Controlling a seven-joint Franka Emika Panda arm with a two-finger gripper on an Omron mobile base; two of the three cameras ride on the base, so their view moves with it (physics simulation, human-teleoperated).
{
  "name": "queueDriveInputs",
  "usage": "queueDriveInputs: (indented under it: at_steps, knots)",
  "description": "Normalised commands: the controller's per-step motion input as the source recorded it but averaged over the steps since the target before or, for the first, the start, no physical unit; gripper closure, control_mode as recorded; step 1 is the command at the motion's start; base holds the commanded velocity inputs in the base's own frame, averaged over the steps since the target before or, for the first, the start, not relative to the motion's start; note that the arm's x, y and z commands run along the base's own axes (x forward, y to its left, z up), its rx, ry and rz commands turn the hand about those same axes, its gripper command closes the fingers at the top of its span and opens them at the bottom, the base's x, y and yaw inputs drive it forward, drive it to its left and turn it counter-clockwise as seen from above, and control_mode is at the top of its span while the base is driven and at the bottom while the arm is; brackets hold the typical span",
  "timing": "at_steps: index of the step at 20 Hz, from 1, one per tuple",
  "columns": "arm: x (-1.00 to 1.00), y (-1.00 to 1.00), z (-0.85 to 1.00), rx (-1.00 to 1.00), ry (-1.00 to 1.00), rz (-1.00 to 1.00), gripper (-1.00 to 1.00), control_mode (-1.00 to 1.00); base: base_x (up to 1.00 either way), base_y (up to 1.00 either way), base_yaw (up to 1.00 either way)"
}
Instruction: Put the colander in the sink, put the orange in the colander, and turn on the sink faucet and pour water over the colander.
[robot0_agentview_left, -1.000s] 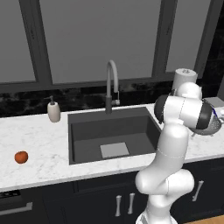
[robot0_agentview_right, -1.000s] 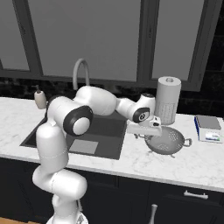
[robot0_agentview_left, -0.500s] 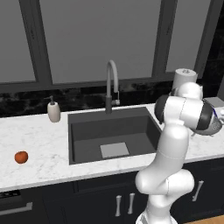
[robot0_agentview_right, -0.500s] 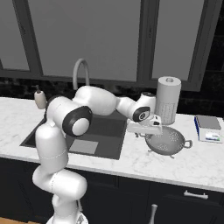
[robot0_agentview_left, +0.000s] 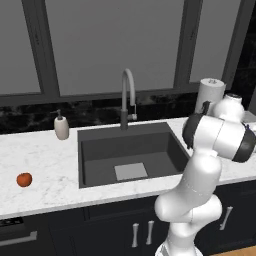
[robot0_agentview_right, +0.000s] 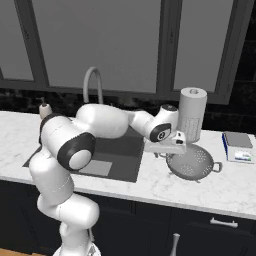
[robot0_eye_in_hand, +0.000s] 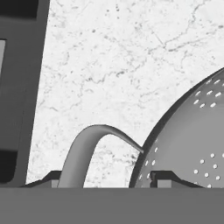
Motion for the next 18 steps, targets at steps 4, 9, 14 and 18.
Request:
queueDriveInputs:
  at_steps: [4,9,14,18]
  knots:
    - [-0.4,0.21,0.32,-0.09,-0.04,0.1,1.0,-1.0,0.0,0.0,0.0]
    - [-0.12,0.31,0.31,-0.01,0.0,0.24,1.0,-1.0,0.0,0.0,0.0]
    - [-0.18,0.43,0.1,-0.01,0.0,0.41,1.0,-1.0,0.0,0.0,0.0]
    - [-0.21,0.9,0.0,-0.08,0.0,0.47,1.0,-1.0,0.0,0.0,0.0]
